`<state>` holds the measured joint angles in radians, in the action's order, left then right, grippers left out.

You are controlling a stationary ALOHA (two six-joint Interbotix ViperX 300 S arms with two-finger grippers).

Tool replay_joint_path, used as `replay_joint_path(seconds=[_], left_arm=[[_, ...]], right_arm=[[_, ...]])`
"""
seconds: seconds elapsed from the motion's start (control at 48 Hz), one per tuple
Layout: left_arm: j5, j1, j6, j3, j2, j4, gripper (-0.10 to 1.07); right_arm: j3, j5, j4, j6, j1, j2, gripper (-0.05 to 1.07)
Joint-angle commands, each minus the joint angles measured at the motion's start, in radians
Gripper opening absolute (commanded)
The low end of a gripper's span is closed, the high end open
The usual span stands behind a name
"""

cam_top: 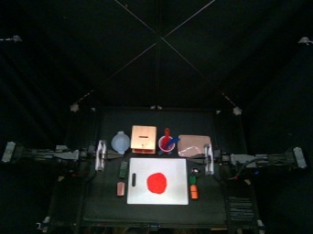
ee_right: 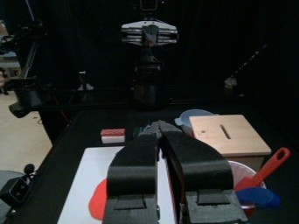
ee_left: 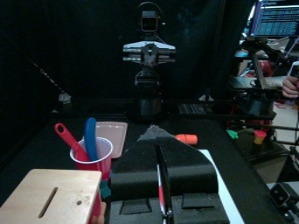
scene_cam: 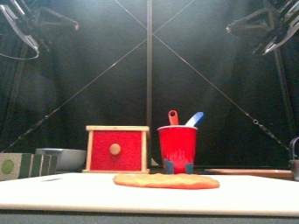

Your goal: Grab pizza cutter

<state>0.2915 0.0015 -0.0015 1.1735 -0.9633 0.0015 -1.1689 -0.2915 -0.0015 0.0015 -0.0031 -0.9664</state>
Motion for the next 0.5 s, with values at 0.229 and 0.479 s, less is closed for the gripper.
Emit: replay_joint_path(seconds=[0.229,0.479], left_arm=[[0.018,-0.012,0.003,-0.015,0.018,0.018,0.04],[0.02,-0.012,0.0,0.02,0.018,0.015,0.04]], right_arm=[[0.06,0.091,0.051,0.037,-0.14,0.186,0.04],[0.209,0.411,0.235,0.164,-0.414,0.319,0.1]])
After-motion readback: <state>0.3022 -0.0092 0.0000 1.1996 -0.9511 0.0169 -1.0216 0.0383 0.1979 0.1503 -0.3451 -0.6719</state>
